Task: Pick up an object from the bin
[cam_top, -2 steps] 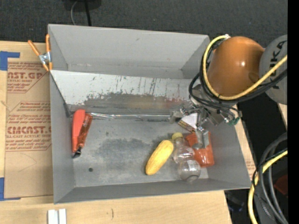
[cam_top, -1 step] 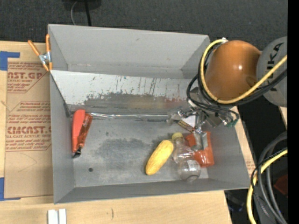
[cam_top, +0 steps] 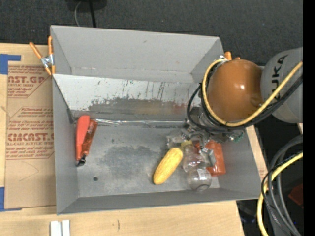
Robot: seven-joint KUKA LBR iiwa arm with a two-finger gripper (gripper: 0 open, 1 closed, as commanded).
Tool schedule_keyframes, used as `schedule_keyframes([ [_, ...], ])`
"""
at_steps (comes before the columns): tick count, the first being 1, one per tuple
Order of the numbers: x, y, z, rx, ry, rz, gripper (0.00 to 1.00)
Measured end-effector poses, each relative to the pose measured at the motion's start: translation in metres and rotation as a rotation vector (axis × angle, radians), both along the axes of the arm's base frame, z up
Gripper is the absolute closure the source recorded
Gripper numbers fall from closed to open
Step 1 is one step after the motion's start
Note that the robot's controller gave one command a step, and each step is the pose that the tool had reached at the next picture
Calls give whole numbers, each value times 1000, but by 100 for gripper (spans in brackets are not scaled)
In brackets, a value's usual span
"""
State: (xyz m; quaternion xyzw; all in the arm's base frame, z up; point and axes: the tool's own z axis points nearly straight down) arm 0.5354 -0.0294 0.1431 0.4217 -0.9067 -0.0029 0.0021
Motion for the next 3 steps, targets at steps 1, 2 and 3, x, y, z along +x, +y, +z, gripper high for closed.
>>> schedule_keyframes([
  [1,-13,8,-29,2,-5,160,0],
  [2,-27,24,-60,2,0,-113,100],
  [3,-27,24,-60,2,0,-113,100],
])
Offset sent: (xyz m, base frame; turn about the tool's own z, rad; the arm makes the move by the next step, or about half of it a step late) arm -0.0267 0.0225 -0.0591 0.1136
